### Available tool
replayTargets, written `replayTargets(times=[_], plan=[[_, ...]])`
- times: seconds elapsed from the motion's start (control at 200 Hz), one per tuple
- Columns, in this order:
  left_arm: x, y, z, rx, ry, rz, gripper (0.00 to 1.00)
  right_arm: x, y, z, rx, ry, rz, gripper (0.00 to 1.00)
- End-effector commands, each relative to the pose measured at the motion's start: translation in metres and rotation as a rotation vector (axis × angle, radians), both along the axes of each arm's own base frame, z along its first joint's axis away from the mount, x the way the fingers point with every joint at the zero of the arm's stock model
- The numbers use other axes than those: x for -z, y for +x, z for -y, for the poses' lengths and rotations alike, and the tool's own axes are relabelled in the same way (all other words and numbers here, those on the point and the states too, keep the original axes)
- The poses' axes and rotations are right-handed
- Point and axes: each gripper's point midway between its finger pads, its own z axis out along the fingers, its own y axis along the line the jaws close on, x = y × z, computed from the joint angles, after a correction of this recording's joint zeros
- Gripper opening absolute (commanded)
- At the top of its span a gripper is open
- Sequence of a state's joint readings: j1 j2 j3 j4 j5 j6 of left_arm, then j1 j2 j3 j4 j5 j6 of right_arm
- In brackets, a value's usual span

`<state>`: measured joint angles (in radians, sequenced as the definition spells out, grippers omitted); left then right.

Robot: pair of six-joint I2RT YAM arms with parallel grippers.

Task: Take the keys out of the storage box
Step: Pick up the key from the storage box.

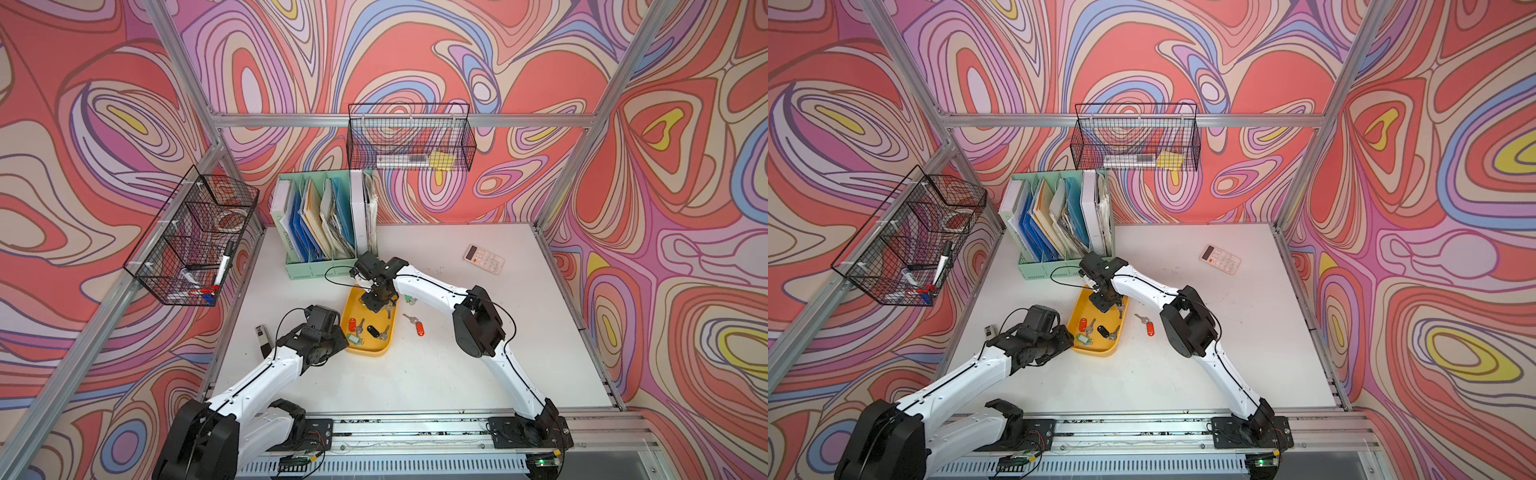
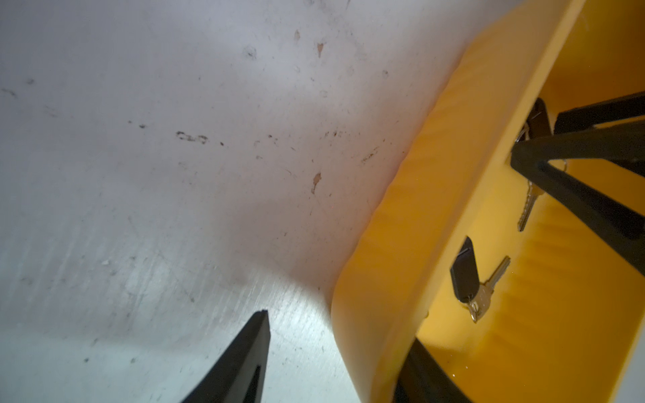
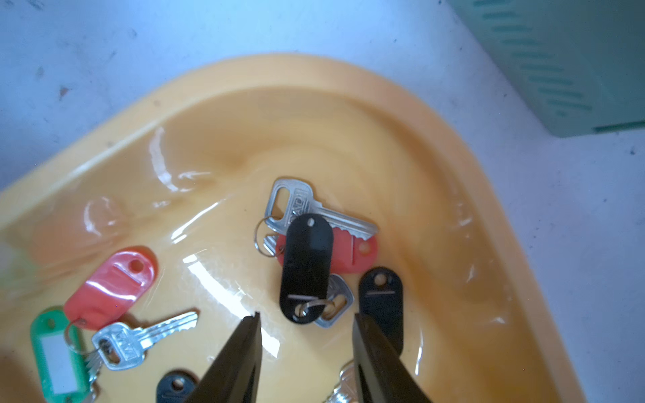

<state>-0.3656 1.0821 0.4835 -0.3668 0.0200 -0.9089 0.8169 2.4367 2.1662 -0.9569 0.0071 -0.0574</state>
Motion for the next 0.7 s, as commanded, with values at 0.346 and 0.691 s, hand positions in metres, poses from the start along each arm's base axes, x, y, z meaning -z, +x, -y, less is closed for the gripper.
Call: replayTargets(times=[0.346, 0.691], plan=[[-0.002, 0.004, 0.002, 0.007, 0.000, -0.006, 0.59, 0.014, 0.005, -0.004, 0.014, 0.011, -0.007, 0.42], [-0.001, 0.004, 0.001, 0.003, 0.004, -0.009, 0.59, 0.029, 0.000, -0.001, 0.013, -0.011, -0.040, 0.31]])
